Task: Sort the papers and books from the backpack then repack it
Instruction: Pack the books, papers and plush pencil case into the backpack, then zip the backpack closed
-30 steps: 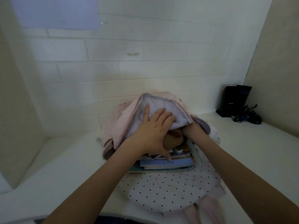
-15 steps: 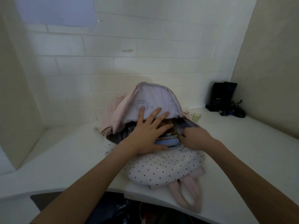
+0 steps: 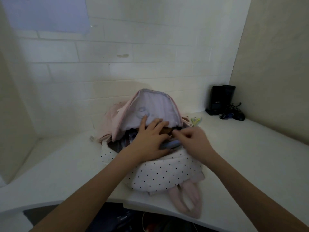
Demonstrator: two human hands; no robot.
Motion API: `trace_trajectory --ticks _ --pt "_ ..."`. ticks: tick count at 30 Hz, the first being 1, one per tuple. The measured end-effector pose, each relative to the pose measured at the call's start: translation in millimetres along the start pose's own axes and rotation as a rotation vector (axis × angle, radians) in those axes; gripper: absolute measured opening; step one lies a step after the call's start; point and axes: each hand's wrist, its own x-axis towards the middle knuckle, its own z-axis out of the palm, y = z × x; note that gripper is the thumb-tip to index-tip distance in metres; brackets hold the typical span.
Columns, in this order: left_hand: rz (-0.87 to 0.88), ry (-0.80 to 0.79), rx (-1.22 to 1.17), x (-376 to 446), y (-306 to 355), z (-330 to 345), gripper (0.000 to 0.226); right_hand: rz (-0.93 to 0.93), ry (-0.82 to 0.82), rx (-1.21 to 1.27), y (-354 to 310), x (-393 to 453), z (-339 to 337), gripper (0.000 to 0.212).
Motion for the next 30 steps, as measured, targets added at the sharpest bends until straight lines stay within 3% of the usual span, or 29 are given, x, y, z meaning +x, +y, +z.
trace_trajectory --ticks 2,4,6,8,9,11,15,18,20,23,26,28,30 --pt "-0.083 -0.047 -0.310 2 13 -21 0.064 0.152 0.336 -0.059 24 13 -9 0.035" --pt "-0.015 -0.142 -0.344 4 35 -35 0.066 0.430 0.420 -0.089 48 23 -21 0.018" --pt "0.049 -0.374 -0.227 1 62 -30 0.087 0.684 0.151 0.000 66 26 -19 0.023" --pt "0.042 -0.505 -0.156 1 83 -17 0.101 0.737 -0.105 -0.048 73 22 -9 0.027" --pt "0.034 -0.494 -0.139 3 87 -11 0.104 0.721 -0.134 -0.046 73 22 -5 0.025" --pt "0.018 -0.437 -0.145 11 85 -8 0.100 0.697 -0.110 0.236 69 22 -8 0.020" --pt "0.001 -0.227 -0.196 24 81 -24 0.048 0.689 -0.024 0.646 70 23 -15 0.023" --pt "-0.194 0.024 -0.258 41 61 -40 0.023 0.628 -0.069 0.925 62 28 -20 0.023" --pt "-0.328 0.124 -0.351 54 39 -48 0.025 0.509 -0.078 0.708 67 35 -20 0.026" --pt "-0.398 0.185 -0.441 67 20 -54 0.034 0.383 -0.111 -0.006 69 39 -9 0.024" --pt "-0.391 0.213 -0.444 73 17 -52 0.036 0.389 -0.404 -0.499 79 33 12 0.099" --pt "-0.387 0.200 -0.445 76 16 -50 0.037 0.349 -0.496 -0.712 79 32 28 0.108" --pt "-0.384 0.188 -0.451 79 15 -47 0.036 0.375 -0.501 -0.736 72 36 35 0.107"
